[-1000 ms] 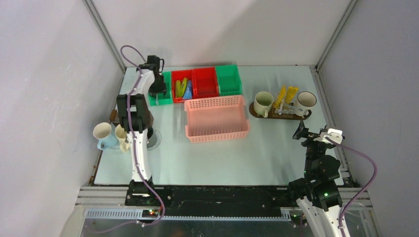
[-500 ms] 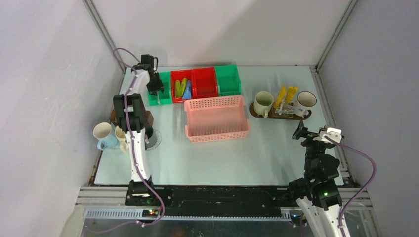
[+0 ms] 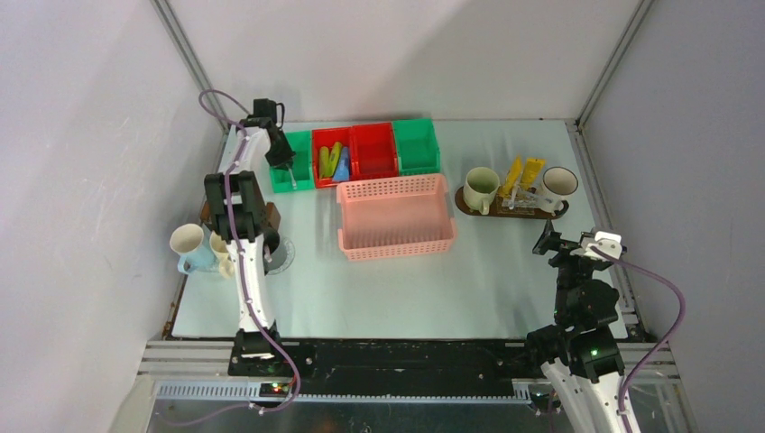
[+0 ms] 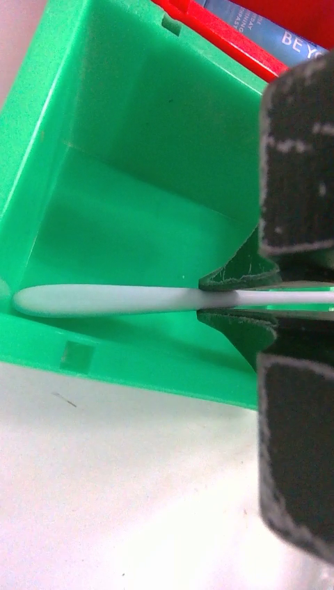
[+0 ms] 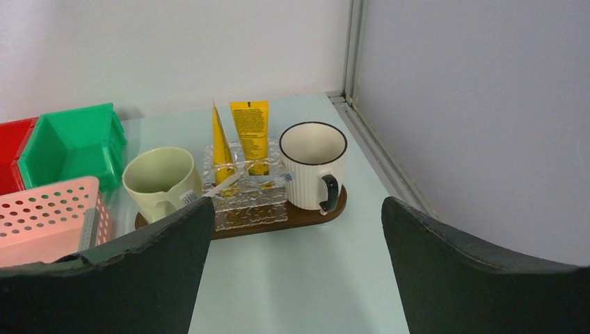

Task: Prepare toiletry sets of a toothbrush and toothpaste on the tray
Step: Pick up the toothbrush from the storage box.

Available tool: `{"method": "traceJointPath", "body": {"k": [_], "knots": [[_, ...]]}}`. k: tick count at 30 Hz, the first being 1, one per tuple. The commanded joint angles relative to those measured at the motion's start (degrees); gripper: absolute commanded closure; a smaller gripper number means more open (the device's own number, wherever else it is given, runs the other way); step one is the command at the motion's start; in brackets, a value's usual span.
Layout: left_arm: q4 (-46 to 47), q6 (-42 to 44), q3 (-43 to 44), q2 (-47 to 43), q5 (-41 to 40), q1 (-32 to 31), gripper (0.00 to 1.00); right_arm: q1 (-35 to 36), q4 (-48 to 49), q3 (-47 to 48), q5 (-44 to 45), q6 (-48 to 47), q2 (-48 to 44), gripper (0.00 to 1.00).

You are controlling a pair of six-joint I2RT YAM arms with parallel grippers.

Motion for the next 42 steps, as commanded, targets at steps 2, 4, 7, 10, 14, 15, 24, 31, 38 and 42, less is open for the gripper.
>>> {"method": "traceJointPath", "body": {"k": [2,4,7,10,14,15,24,31,38,42], "knots": [[1.4,-0.7,2.1,-2.5,0.0,0.3,0.96,-0.3,1.2,0.6,-0.7,-0.5,0.9,0.08],[0.6,-0.4,2.0,-3.9,0.3,0.3,0.99,-0.3,1.3,0.6,-1.1,-0.3,0.9,0.08],[-0.3,0.1,1.6,-6.4,0.8,0.3,1.0,-0.3,1.4,0.6,-1.7,0.1,0.8,0.08],[-1.7,0.4,0.3,-9.9,2.7,0.2,1.0,-0.2,1.5,0.6,-2.1,0.6,0.5,0.08],[-4.0,1.0,-2.0,-14.9,4.5,0.0,1.0,-0.3,1.8,0.6,-1.9,1.4,0.1,0.08],[-4.5,1.2,-2.5,-16.6,4.8,0.0,1.0,-0.3,1.9,0.6,-2.1,1.6,-0.3,0.08],[-11.0,4.2,-12.7,-29.8,7.2,0.1,1.0,3.7,2.0,0.7,0.0,1.9,-2.2,0.08],[-13.6,5.1,-23.1,-43.9,0.1,1.6,1.0,10.3,2.0,0.7,3.2,1.9,-4.7,0.09],[-14.2,4.4,-36.3,-58.7,-3.6,7.4,1.0,16.5,3.0,0.1,6.1,0.9,-8.4,0.09],[-14.7,3.7,-40.9,-64.7,-3.2,13.1,1.0,19.9,4.2,-0.6,7.9,0.0,-9.7,0.08]]}}
